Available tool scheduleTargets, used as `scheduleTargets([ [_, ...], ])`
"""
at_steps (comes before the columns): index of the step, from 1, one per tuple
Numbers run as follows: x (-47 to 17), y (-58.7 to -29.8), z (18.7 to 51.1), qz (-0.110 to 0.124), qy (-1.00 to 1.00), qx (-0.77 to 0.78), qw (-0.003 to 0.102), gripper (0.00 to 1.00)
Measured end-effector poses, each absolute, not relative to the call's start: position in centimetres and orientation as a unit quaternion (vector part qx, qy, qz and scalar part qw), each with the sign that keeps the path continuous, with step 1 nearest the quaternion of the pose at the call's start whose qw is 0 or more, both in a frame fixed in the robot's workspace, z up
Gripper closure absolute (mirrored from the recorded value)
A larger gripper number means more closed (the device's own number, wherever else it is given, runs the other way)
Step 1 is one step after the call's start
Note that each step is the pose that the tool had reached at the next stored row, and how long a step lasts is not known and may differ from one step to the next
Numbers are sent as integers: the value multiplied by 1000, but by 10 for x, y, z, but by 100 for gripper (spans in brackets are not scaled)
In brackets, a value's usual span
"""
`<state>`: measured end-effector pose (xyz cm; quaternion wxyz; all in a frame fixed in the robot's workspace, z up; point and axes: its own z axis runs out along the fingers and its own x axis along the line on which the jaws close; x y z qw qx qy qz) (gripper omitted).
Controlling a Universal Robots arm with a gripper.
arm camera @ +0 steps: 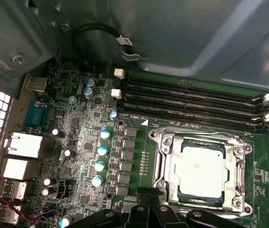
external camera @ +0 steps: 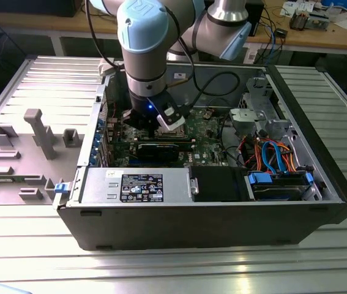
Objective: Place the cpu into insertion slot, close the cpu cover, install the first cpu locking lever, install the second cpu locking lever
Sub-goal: 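Install the second cpu locking lever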
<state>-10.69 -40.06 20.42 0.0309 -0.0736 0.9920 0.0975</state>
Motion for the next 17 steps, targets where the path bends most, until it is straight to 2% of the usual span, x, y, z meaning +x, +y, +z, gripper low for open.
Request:
scheduleTargets([
  [12, -107, -403, 198, 102, 992, -73, 31, 89],
  [17, -107, -404, 205, 101, 992, -74, 31, 89],
])
